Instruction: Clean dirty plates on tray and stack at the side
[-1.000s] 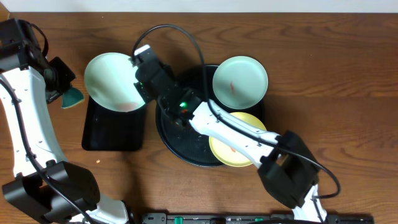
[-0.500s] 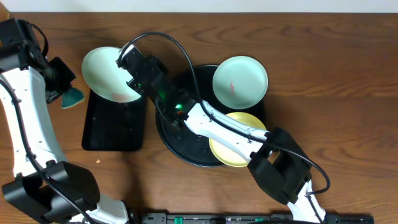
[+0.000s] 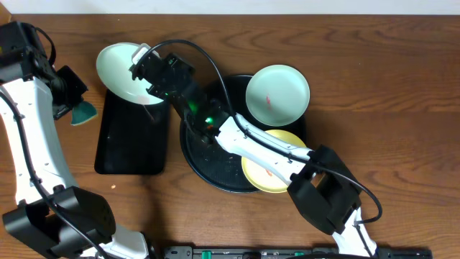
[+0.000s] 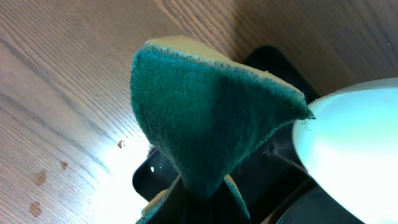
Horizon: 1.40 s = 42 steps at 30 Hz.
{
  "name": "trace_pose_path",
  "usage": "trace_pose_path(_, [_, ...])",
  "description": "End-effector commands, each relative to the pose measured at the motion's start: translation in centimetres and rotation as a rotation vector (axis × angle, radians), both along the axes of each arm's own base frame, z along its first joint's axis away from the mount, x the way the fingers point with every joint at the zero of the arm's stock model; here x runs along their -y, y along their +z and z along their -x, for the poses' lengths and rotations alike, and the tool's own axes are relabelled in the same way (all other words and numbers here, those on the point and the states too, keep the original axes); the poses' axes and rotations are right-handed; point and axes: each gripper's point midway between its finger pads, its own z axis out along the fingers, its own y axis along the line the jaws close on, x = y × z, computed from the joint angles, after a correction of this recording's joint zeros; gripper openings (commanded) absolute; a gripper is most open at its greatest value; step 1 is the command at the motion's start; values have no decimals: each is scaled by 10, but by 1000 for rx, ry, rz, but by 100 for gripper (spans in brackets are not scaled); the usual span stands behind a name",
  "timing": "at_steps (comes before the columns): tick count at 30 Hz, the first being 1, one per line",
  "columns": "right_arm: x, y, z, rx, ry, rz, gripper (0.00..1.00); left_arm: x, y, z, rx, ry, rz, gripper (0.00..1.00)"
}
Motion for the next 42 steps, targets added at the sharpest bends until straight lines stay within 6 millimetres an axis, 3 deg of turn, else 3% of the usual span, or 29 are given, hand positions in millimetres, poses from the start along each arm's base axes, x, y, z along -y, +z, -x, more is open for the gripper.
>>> trace_pose_path(1, [4,20,-5,62,-9,13,1,-3,8,-1,13,-10,-21,7])
trace_pose_path(29, [19,14,-18,-37,-60,-91,1,-3,8,-1,13,-10,-21,8])
trace_pose_path(35, [44,7,-27,-303,-148,-348,1,-3,7,-1,12,-10,-20,8])
trace_pose_path(42, [78,-3,-31,-629,-99,-482,1,-1,-4,3,-18,-10,-7,8])
